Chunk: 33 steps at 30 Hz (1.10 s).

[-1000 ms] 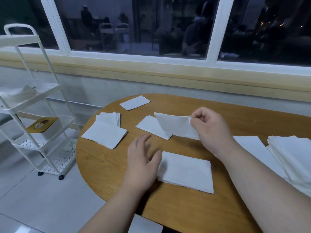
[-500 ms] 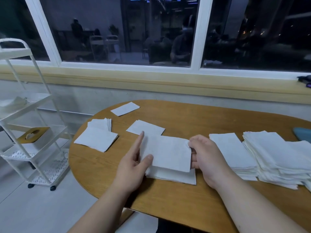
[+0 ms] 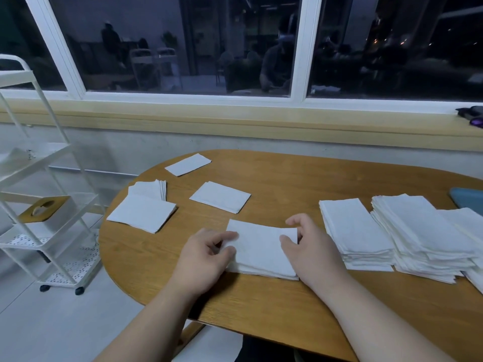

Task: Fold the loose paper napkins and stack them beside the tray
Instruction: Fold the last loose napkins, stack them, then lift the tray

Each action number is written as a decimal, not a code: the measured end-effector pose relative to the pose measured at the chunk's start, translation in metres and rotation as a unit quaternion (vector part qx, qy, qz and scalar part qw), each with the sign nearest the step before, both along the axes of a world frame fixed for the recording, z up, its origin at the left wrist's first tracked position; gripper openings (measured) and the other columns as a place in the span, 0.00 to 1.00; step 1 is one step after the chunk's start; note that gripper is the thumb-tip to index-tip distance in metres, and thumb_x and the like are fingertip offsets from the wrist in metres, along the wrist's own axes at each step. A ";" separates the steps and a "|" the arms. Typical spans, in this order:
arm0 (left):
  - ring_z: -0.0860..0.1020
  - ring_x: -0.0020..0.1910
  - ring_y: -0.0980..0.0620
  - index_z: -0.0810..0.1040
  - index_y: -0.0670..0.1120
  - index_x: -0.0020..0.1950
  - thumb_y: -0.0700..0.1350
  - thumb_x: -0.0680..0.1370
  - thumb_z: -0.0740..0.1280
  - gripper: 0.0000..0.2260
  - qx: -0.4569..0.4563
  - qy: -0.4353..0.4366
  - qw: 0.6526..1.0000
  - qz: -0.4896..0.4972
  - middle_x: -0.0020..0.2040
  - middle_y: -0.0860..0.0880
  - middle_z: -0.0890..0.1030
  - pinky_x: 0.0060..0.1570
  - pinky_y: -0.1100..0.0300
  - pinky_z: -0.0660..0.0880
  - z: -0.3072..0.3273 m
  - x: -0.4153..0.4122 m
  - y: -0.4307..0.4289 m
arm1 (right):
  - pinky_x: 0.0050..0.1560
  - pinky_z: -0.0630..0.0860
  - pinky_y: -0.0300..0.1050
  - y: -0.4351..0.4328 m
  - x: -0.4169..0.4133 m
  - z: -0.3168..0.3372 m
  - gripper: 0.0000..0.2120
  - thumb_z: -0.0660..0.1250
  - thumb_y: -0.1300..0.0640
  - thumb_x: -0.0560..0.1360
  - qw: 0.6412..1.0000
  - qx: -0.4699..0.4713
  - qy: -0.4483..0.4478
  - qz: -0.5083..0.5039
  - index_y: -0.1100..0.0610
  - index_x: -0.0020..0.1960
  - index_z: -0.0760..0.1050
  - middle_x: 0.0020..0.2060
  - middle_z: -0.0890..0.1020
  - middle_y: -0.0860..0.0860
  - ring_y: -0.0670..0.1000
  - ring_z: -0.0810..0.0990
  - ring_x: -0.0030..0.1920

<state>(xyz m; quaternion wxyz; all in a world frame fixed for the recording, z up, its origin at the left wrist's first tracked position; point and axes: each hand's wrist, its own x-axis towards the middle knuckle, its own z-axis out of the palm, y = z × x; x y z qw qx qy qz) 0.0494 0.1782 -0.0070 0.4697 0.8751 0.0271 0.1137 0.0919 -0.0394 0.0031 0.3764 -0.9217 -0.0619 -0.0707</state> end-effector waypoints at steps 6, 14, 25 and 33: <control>0.72 0.51 0.63 0.85 0.57 0.51 0.45 0.75 0.71 0.08 0.118 -0.051 0.992 0.018 0.40 0.59 0.79 0.57 0.54 0.68 -0.006 0.004 -0.003 | 0.38 0.72 0.43 0.001 0.008 -0.015 0.14 0.65 0.48 0.79 0.998 -0.064 -0.020 0.014 0.45 0.63 0.72 0.36 0.72 0.45 0.44 0.73 0.41; 0.66 0.53 0.65 0.81 0.57 0.45 0.45 0.73 0.71 0.07 0.154 -0.022 0.988 0.019 0.43 0.58 0.72 0.54 0.56 0.65 -0.008 0.009 -0.004 | 0.60 0.73 0.45 0.001 0.013 -0.017 0.14 0.67 0.48 0.78 0.992 -0.110 -0.059 0.012 0.47 0.63 0.75 0.58 0.71 0.44 0.47 0.71 0.60; 0.69 0.55 0.58 0.78 0.58 0.42 0.44 0.76 0.68 0.08 0.005 -0.025 0.992 0.122 0.46 0.60 0.73 0.59 0.55 0.71 -0.010 0.020 0.002 | 0.59 0.71 0.45 0.066 0.089 0.008 0.11 0.64 0.52 0.78 0.980 -0.156 -0.031 0.124 0.48 0.58 0.78 0.57 0.77 0.44 0.49 0.70 0.62; 0.68 0.54 0.59 0.78 0.58 0.42 0.44 0.76 0.67 0.08 0.001 -0.016 0.993 0.114 0.46 0.60 0.72 0.59 0.54 0.70 -0.010 0.020 0.005 | 0.61 0.73 0.52 0.098 0.132 0.001 0.06 0.67 0.49 0.77 0.958 -0.242 0.013 0.156 0.48 0.52 0.78 0.55 0.76 0.46 0.52 0.72 0.62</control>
